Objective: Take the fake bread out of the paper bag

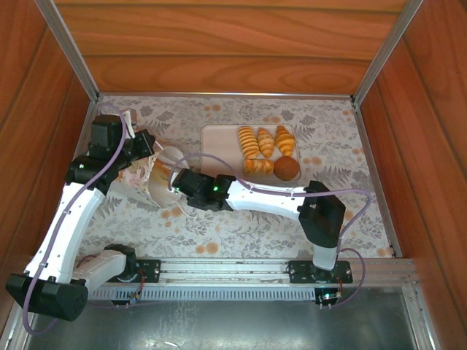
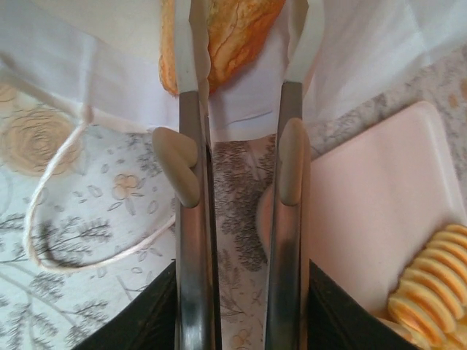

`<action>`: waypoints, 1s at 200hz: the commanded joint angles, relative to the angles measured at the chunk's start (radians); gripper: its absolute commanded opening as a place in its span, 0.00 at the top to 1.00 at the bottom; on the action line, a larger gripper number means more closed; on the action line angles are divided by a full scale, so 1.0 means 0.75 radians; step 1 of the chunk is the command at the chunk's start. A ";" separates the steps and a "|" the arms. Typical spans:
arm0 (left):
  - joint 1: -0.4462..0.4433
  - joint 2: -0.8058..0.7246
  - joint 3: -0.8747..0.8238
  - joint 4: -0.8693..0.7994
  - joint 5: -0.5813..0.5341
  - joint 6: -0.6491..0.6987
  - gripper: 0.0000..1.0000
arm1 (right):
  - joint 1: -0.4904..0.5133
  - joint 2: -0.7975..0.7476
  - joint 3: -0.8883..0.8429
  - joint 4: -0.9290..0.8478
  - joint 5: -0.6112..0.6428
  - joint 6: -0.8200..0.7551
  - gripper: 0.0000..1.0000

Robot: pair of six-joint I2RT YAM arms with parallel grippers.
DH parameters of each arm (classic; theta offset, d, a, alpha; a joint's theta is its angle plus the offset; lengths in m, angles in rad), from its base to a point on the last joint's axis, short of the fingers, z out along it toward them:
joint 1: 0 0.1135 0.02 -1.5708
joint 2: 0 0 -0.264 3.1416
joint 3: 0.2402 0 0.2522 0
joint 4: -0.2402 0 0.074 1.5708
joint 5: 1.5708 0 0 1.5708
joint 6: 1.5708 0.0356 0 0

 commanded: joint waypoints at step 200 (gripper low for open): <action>-0.007 -0.065 -0.009 0.021 -0.011 -0.003 1.00 | 0.001 -0.153 0.041 -0.278 -0.320 0.143 0.51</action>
